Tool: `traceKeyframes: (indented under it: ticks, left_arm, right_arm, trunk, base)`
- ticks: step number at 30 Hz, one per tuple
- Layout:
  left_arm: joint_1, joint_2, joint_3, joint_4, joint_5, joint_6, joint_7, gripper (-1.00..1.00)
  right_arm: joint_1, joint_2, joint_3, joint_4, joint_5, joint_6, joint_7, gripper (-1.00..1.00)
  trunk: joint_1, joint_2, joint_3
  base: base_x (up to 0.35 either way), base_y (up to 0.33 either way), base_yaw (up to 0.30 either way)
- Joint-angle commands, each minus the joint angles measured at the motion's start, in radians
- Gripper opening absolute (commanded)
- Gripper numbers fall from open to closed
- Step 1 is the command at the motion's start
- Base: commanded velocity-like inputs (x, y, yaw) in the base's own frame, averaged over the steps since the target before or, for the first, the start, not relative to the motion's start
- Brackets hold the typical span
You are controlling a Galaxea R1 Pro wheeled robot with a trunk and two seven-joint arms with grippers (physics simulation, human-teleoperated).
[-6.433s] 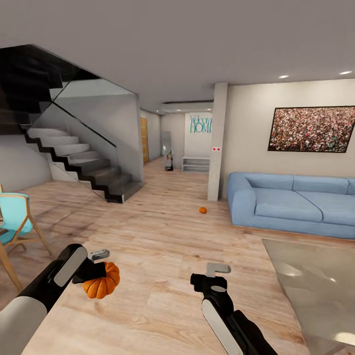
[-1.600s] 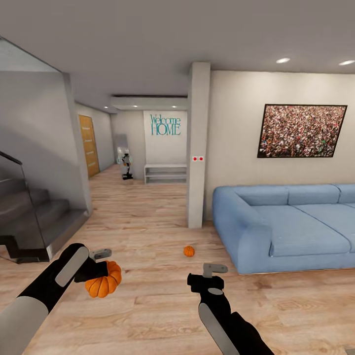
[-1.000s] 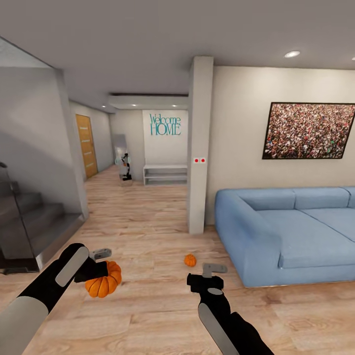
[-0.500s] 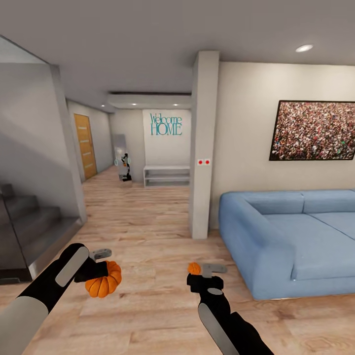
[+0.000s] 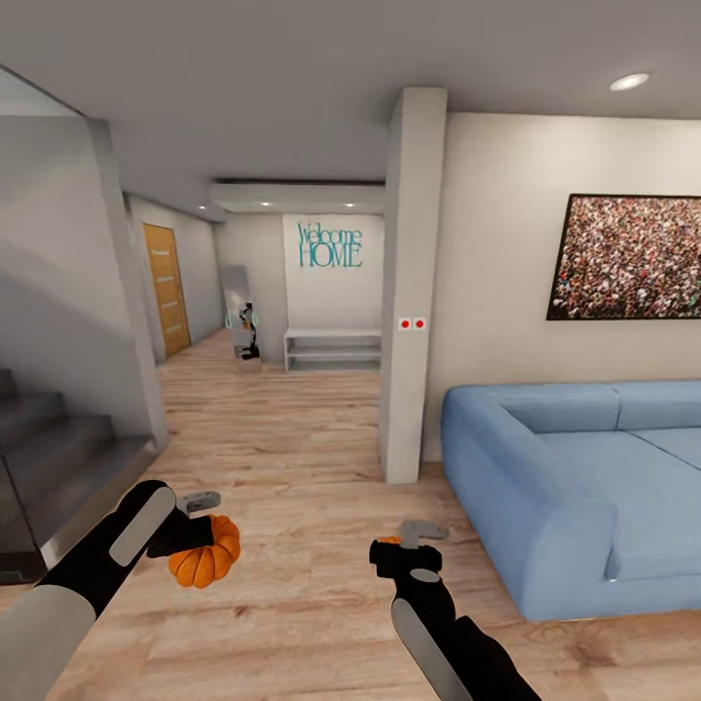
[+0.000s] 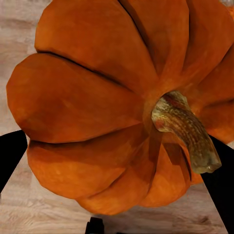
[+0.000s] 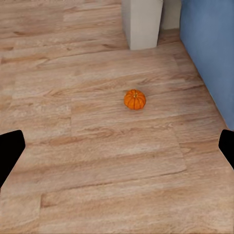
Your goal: Place each of the two pumpkins and all three candles from the living room inside a cabinet in the living room (use any cabinet), then make sure every cabinet is closed, and position the cauldron so it is next to a table in the living room.
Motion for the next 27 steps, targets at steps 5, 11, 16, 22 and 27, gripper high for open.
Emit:
traceKeyframes:
  ticks: [5, 11, 16, 22, 27]
  left_arm:
    - [-0.001, 0.001, -0.004, -0.001, 0.009, 0.000, 0.011, -1.00]
    - [-0.001, 0.001, -0.004, -0.001, 0.009, 0.000, 0.011, -1.00]
    - [-0.001, 0.003, -0.004, -0.001, 0.010, 0.000, 0.011, -1.00]
    - [-0.001, 0.000, -0.005, -0.002, 0.010, 0.000, 0.011, -1.00]
    - [-0.001, 0.003, -0.006, -0.003, 0.010, 0.000, 0.009, -1.00]
  right_arm:
    - [-0.001, 0.000, 0.002, -0.001, -0.006, 0.004, -0.008, 1.00]
    - [-0.001, 0.000, 0.001, 0.000, -0.007, 0.002, -0.008, 1.00]
    - [-0.001, 0.000, -0.005, 0.016, -0.012, -0.005, -0.008, 1.00]
    - [-0.021, 0.001, -0.033, 0.107, -0.023, -0.042, -0.008, 1.00]
    - [-0.148, 0.005, -0.113, 0.347, -0.150, -0.054, 0.061, 1.00]
  trunk:
    - [0.001, -0.001, -0.002]
    - [0.001, -0.001, -0.002]
    - [0.001, -0.001, -0.002]
    - [0.001, -0.001, -0.002]
    - [0.001, -0.001, -0.002]
  base:
    - [0.329, 0.104, 0.000]
    - [0.329, 0.104, 0.000]
    - [0.329, 0.104, 0.000]
    - [0.329, 0.104, 0.000]
    - [0.329, 0.104, 0.000]
